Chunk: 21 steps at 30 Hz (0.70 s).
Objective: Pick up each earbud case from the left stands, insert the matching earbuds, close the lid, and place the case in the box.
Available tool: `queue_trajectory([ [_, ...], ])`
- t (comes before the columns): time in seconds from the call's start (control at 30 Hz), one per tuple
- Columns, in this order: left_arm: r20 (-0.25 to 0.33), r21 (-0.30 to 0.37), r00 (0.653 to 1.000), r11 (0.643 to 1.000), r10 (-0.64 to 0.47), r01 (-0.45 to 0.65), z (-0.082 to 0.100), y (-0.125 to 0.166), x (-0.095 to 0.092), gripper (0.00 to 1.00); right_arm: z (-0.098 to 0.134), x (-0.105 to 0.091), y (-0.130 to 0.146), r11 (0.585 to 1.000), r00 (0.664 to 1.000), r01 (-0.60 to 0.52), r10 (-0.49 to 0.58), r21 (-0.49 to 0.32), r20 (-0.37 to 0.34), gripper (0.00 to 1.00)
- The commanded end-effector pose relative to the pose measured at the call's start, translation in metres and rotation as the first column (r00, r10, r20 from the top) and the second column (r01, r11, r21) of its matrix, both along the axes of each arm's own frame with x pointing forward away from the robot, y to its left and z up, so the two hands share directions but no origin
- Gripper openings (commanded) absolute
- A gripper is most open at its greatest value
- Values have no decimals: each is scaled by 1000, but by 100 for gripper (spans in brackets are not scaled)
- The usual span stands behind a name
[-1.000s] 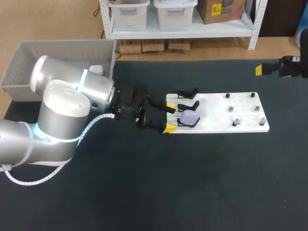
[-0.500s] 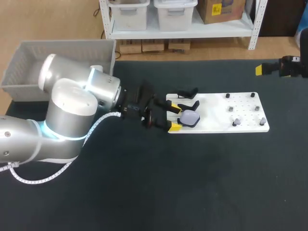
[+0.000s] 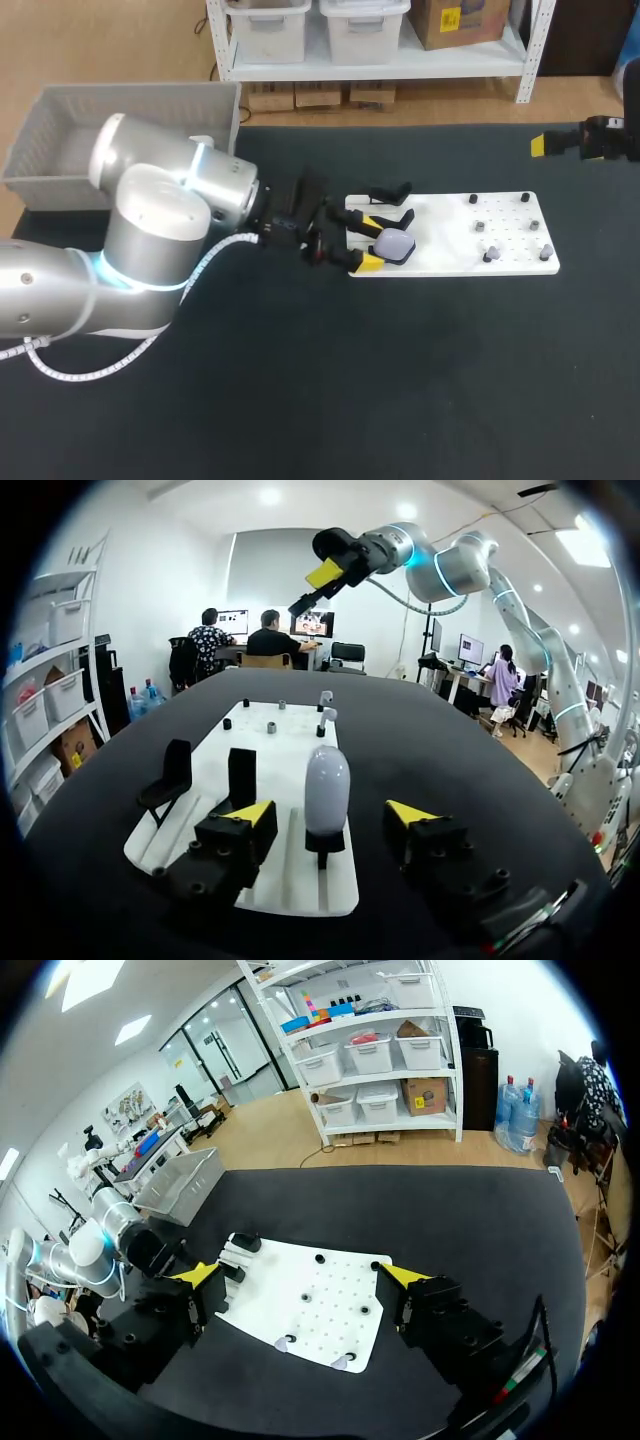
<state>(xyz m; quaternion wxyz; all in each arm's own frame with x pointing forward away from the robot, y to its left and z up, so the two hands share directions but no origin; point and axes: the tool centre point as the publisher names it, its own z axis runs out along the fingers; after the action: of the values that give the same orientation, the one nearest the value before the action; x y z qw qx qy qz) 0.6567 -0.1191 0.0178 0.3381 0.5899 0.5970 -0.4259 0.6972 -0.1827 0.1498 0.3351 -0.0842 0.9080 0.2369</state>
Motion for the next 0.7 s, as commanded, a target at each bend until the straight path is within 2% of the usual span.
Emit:
queue_trajectory([
  [0.03, -2, 3, 1000, 1000, -5, 5, -2, -5, 4, 67, -1, 1, 0, 1000, 1000, -2, 2, 1, 1, 100],
  [0.43, -5, 1, 1000, 1000, -8, 8, -2, -9, 6, 58, -1, 1, 0, 1000, 1000, -2, 2, 1, 1, 100],
  [0.5, -5, 2, 1000, 1000, -8, 8, -2, -9, 6, 55, -1, 1, 0, 1000, 1000, -2, 2, 1, 1, 100],
  [0.53, -6, 3, 1000, 1000, -9, 9, -3, -10, 6, 45, -1, 1, 0, 1000, 1000, -2, 2, 1, 1, 100],
  [0.7, -8, 3, 1000, 1000, -13, 13, -3, -12, 6, 43, -1, 1, 0, 1000, 1000, -2, 2, 1, 1, 100],
])
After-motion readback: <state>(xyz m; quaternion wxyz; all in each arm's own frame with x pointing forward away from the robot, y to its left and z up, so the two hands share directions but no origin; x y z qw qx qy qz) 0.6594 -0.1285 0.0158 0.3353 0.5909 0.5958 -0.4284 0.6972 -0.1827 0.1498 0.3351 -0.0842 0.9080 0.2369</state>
